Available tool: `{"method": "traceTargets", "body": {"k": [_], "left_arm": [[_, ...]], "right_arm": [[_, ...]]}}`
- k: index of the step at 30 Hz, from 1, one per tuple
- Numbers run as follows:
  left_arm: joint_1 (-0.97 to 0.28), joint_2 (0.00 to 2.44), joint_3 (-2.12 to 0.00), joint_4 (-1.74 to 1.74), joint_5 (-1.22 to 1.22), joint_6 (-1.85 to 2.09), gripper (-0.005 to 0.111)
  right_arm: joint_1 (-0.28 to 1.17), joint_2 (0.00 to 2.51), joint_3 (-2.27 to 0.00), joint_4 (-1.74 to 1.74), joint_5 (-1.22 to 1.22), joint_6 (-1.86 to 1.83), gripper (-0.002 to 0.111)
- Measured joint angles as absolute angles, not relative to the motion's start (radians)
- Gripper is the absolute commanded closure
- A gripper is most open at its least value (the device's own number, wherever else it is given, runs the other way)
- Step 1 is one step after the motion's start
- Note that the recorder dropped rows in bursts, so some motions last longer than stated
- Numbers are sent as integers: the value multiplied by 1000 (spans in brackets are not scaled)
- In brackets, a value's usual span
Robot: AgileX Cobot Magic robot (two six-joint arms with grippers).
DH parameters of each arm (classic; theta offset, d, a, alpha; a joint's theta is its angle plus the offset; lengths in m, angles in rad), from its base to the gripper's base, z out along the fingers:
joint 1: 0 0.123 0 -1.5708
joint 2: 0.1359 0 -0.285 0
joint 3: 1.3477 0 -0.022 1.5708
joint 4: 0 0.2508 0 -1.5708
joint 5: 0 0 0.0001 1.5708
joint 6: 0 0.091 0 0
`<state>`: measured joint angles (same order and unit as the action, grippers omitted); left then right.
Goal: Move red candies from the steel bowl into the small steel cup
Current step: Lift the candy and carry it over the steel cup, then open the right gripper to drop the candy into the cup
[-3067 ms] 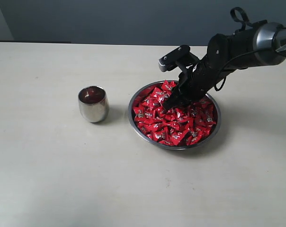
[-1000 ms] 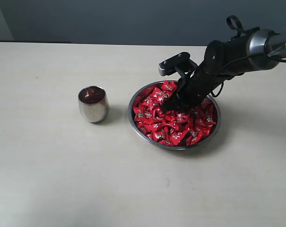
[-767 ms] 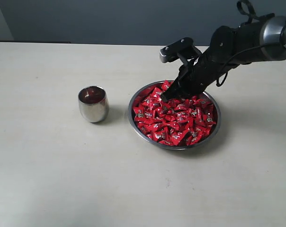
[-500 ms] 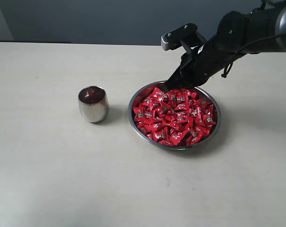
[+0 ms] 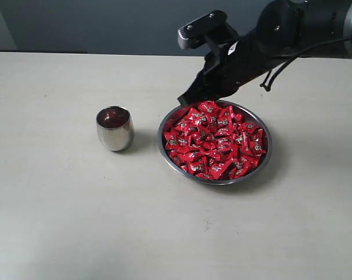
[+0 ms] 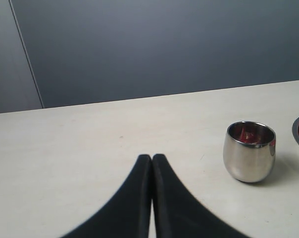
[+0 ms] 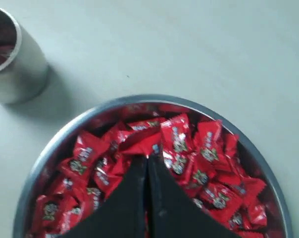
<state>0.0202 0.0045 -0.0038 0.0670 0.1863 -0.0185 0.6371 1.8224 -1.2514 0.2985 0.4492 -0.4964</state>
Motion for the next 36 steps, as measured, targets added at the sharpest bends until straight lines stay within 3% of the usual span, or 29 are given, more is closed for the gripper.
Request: {"method": "traceTargets", "body": {"k": [12,22,36], "left_arm": [[20,4,-4,67,186,-19,106],[20,4,-4,67,186,-19,106],[20,4,-4,67,186,-19,106]], "right_arm": [[841,1958,-1481,315,404,-496,109],[857,2150,-1633,360,406,-500,109],[873,2202,-1643,369,417,-500,109]]}}
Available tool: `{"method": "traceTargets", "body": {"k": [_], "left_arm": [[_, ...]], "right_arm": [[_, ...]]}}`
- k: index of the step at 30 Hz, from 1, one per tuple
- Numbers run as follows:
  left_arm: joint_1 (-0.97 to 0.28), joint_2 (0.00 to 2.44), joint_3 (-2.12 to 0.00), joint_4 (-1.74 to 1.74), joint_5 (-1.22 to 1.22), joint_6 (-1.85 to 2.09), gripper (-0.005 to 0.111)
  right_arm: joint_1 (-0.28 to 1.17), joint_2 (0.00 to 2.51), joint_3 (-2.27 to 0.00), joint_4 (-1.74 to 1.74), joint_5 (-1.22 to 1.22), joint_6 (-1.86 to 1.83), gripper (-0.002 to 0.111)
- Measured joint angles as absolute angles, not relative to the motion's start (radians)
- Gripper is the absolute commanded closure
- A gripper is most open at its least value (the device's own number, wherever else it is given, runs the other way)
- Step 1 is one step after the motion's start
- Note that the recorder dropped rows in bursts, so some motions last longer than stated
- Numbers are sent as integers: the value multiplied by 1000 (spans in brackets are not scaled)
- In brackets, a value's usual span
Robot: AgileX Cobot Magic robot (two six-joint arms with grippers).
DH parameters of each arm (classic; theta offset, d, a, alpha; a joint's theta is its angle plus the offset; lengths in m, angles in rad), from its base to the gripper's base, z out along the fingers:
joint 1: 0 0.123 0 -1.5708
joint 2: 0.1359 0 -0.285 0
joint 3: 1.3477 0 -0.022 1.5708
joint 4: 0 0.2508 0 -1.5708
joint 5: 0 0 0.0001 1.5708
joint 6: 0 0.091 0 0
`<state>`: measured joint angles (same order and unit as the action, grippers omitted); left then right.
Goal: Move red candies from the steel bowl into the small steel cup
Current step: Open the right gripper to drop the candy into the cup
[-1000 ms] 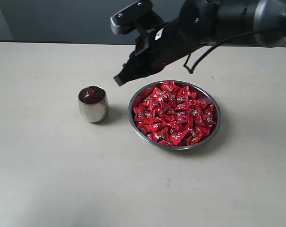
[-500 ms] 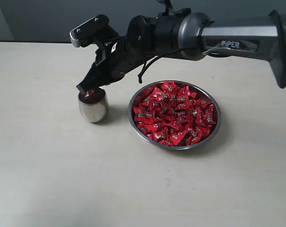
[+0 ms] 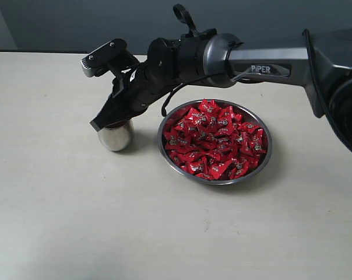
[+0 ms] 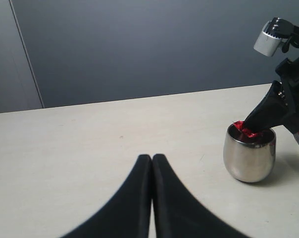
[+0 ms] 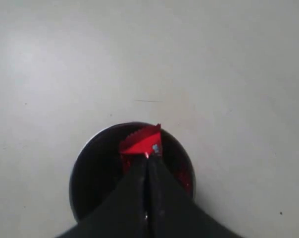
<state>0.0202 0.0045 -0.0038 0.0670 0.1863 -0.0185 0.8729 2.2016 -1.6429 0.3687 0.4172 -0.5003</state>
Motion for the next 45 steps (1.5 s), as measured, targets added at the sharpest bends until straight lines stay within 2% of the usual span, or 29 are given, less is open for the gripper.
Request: {"method": "traceTargets", "body": {"k": [34,36,41,43,45], "left_arm": [[20,4,-4,67,186,-19,106],[20,4,-4,67,186,-19,106],[20,4,-4,67,186,-19,106],[20,4,-4,67,186,-19,106],[20,4,-4,67,186,-19,106]], "right_arm": [[873,2193,-1643,369,455,-500,109],[873,2190,-1643,369,460,-500,104],[873,2190,-1643,369,465,-500,68],[873,2190,-1643,366,465,-500,62],[873,2188,-1643,356,469,-500,62]]}}
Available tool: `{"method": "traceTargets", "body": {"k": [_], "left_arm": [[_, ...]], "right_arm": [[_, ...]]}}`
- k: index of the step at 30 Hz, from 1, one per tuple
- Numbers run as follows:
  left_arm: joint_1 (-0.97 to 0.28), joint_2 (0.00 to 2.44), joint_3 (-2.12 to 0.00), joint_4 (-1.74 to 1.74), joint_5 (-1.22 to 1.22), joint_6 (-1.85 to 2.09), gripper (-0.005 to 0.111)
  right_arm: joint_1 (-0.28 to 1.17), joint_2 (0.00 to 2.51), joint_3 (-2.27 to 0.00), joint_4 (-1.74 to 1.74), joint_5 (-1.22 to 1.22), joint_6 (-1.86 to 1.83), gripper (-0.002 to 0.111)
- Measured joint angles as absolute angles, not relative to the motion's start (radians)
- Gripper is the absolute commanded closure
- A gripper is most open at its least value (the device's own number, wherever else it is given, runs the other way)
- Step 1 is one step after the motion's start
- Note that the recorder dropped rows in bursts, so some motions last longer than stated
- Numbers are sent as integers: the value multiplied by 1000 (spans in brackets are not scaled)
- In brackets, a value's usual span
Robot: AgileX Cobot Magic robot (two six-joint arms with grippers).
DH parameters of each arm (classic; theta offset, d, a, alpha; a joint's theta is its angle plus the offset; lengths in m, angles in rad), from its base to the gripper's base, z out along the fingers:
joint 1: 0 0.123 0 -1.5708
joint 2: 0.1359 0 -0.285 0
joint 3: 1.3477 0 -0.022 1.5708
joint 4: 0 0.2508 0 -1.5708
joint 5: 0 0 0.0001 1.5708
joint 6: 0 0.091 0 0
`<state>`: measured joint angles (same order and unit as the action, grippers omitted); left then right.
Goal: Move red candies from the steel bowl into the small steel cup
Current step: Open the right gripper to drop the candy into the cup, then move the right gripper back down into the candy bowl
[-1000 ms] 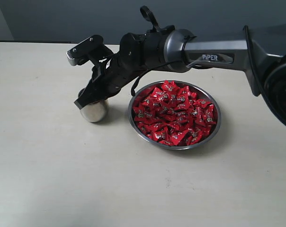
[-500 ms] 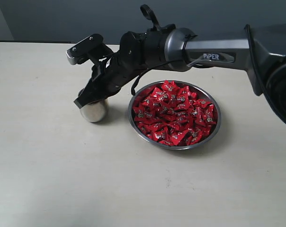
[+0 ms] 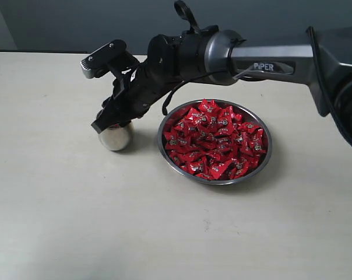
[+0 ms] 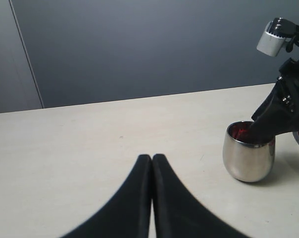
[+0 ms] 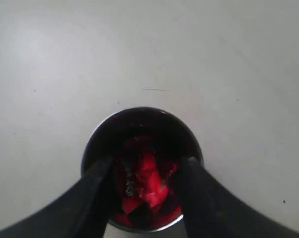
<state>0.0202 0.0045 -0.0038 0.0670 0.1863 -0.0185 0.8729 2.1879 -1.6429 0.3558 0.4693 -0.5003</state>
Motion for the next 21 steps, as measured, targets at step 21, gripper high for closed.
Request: {"method": "traceTargets", "body": {"k": [21], "left_arm": [[20,4,-4,67,186,-19,106]], "right_arm": [[679,1850,-1444,150,711,-374,62]]}}
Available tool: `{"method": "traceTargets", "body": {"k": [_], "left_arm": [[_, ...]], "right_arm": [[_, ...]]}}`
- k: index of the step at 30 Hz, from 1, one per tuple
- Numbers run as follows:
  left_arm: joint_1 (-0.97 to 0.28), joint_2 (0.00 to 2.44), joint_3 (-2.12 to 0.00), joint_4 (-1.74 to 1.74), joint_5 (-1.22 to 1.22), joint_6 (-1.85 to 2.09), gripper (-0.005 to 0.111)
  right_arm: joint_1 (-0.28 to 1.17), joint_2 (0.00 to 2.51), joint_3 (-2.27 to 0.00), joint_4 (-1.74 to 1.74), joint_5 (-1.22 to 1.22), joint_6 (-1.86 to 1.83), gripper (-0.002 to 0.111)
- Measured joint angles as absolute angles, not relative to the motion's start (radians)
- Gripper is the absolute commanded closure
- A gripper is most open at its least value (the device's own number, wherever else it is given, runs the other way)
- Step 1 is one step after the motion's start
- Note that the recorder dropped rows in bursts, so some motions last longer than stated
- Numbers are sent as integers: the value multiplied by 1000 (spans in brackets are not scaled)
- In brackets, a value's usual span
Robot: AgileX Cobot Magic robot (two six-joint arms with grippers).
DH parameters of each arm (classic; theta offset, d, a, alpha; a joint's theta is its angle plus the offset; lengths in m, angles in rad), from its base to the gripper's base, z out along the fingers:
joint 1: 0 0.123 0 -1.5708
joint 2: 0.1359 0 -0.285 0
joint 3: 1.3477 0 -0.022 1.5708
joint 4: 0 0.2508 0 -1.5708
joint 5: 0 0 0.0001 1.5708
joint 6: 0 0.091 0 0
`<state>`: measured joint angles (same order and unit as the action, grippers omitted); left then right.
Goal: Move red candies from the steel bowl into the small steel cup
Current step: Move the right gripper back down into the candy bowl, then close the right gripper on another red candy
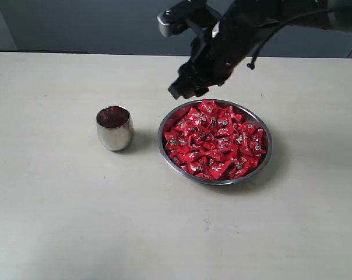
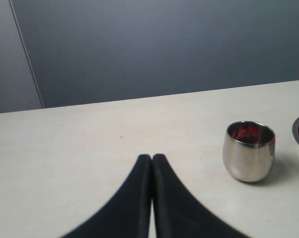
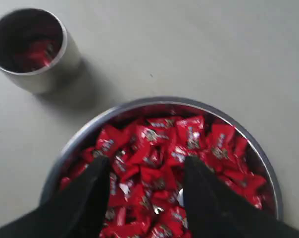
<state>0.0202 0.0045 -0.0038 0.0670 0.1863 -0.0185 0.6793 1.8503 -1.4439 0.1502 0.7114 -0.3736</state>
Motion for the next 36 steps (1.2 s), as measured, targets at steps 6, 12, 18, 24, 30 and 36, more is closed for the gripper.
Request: {"method": "traceTargets", "body": {"k": [6,12,18,24,30,36], "left_arm": [[20,4,-4,67,186,-19,106],[20,4,-4,67,186,-19,106],[20,4,-4,67,186,-19,106],[20,4,-4,67,186,-19,106],[20,4,-4,67,186,-19,106],[20,4,-4,67,186,-19,106]], "right_arm": [[577,1798,-1250,141,610,-374,62],[564,1798,-1177,116,579,-374,62],[564,1798,-1141,76,575,-369,62],[508,1817,-1125,44,534,-303,62],[477,1888,-1125,177,509,-380,62],[477,1912,-1125,291,505,-472,62]]}}
